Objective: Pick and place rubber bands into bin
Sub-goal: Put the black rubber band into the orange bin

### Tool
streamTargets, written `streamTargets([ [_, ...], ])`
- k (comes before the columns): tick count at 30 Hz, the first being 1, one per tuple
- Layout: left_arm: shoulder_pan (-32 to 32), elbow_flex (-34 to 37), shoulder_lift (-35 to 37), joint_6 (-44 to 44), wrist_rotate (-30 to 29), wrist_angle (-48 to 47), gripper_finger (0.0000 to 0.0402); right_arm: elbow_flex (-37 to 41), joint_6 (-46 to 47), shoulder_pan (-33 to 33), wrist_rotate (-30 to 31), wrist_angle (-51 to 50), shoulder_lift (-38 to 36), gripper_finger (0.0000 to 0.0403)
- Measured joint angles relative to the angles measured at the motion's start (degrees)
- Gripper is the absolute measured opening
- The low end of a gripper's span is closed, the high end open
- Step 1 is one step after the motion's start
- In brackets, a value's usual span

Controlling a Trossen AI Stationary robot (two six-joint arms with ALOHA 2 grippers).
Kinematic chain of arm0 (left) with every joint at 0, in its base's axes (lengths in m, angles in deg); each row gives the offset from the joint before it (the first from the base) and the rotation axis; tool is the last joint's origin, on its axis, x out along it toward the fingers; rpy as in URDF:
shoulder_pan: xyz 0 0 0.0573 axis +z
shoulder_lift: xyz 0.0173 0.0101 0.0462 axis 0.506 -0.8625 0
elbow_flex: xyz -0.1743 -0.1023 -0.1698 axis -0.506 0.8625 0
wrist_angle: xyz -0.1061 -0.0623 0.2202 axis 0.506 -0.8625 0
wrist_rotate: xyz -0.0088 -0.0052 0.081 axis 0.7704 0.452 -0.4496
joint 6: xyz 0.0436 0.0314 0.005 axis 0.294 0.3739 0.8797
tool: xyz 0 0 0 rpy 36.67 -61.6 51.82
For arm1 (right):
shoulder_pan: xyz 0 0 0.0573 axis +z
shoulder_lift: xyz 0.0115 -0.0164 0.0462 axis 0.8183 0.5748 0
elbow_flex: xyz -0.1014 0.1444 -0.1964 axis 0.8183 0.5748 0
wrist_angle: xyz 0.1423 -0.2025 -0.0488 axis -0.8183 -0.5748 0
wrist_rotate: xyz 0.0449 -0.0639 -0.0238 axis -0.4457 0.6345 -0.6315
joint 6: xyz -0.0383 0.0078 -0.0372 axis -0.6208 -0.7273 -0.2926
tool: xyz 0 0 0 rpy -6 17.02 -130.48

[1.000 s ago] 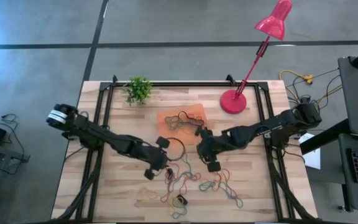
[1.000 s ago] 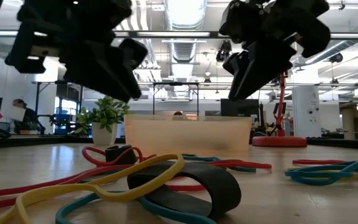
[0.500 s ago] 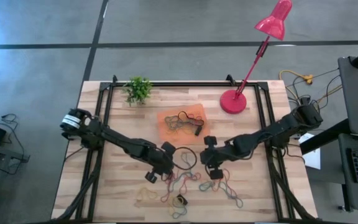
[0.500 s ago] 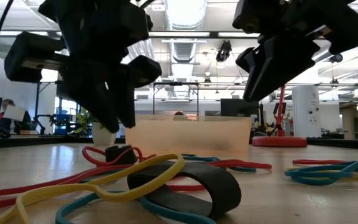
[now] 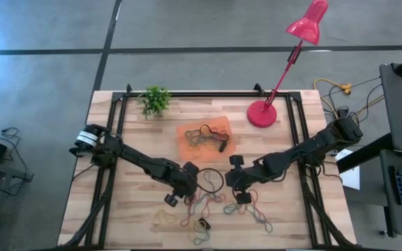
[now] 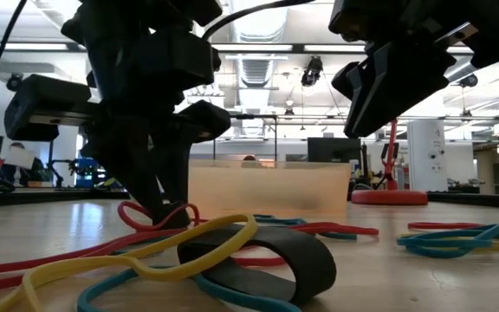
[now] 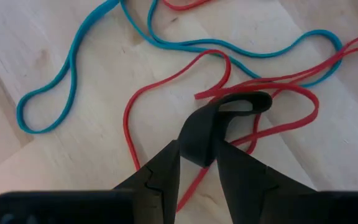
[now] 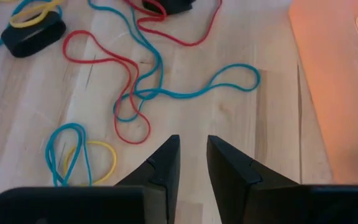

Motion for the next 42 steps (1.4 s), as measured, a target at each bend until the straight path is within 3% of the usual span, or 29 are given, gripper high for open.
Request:
streamTargets([
  [4, 0.04, 0.03, 0.0, 1.08, -0.03, 0.53, 0.0081, 0.0, 0.0, 0.0, 0.26, 0.23, 0.0, 0.0068],
  [11, 0.69, 0.07, -0.02, 1.57, -0.39, 0.53, 0.0006, 0.0, 0.0, 0.0, 1.17, 0.3, 0.0, 0.0068],
  [19, 0.7, -0.15, 0.28, 1.56, -1.88, 0.38, 0.0, 0.19, 0.29, 0.39, 1.46, 0.33, 0.0, 0.0068],
  [26, 0.69, -0.67, 5.67, 1.59, -3.11, 0.33, 0.0, 0.2, 0.42, 1.08, 1.46, 0.32, 0.0, 0.0068],
  [31, 0.7, -0.54, 12.12, 2.58, -10.46, -0.48, 0.0, 0.35, 0.59, 1.23, 1.49, 0.32, 0.0, 0.0068],
  [38, 4.06, -0.52, 17.94, 4.64, -30.26, -0.13, 0.0, 0.52, 1.73, 1.22, 3.11, 0.47, 0.0, 0.0068],
  [42, 8.68, -0.37, 18.25, 4.66, -33.66, 0.43, 0.0, 0.63, 1.9, 1.22, 3.43, 1.38, 0.0, 0.0068],
])
